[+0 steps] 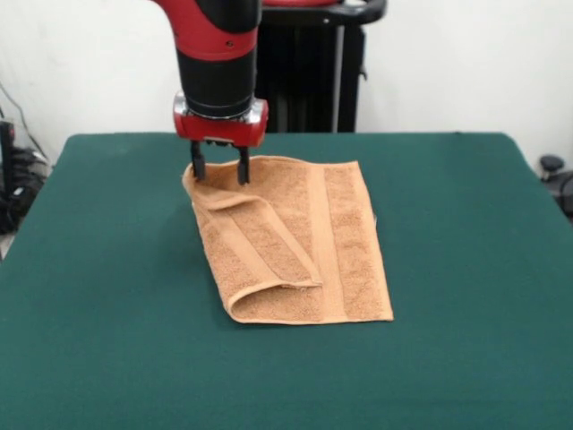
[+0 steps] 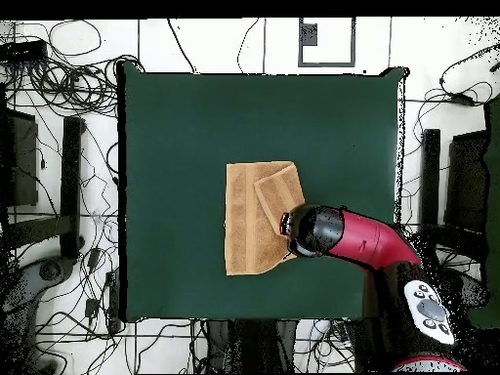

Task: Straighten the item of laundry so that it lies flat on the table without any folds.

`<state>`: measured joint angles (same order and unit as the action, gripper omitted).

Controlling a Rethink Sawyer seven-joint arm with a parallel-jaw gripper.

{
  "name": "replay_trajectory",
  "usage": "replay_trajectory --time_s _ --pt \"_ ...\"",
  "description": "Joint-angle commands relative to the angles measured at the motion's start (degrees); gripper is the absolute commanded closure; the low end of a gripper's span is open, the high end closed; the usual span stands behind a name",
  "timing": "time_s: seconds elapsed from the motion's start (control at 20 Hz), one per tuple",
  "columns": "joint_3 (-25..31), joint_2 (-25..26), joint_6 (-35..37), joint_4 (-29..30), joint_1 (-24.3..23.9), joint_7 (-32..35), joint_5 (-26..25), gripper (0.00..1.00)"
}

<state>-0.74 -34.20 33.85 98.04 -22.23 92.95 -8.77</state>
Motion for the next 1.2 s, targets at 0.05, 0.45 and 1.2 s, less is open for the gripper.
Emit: replay_trajectory --time_s 0.05,0.45,1.2 --pt "0.24 0.37 2.38 3.88 1.98 5.91 -1.76 0.00" --pt "-1.25 2.59 -0.05 4.50 3.28 7.52 -2.28 0.00" --pt "-3.06 1.42 -2.58 8.28 3.59 7.83 -1.68 0.00"
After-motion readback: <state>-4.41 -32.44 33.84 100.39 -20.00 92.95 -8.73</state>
